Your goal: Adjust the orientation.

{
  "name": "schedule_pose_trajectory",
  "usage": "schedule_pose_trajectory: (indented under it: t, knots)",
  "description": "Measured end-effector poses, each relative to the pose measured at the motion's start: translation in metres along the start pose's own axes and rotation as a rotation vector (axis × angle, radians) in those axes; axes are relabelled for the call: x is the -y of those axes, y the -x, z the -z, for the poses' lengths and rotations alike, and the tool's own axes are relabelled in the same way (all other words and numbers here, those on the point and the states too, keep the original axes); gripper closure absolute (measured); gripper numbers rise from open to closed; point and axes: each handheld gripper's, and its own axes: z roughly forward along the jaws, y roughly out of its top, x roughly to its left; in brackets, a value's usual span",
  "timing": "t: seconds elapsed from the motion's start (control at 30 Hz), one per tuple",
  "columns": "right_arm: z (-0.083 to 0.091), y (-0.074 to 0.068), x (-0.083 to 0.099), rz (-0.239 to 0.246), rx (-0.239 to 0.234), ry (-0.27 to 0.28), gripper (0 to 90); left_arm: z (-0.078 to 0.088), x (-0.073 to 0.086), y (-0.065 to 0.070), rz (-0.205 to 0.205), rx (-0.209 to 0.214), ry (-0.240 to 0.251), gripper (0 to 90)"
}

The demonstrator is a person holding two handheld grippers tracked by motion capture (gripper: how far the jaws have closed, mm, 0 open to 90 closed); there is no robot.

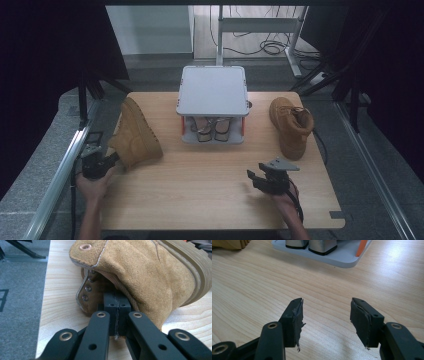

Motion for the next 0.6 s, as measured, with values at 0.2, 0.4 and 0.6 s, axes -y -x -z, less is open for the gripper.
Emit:
schedule_pose_trajectory:
  t: [0.2,0.4,0.6]
  knots:
    - [0.000,0.000,0.000,0.003,0.002,0.002,44.4,0.000,-0.004,0.000,0.015,0.028,0.009,90.0]
    - [0.001,0.000,0.000,-0.002,0.002,0.007,44.4,0.001,-0.010,0.006,-0.001,0.021,0.013,90.0]
    - [0.001,0.001,0.000,-0.002,0.005,0.007,44.4,0.002,-0.015,0.009,-0.015,0.016,0.001,90.0]
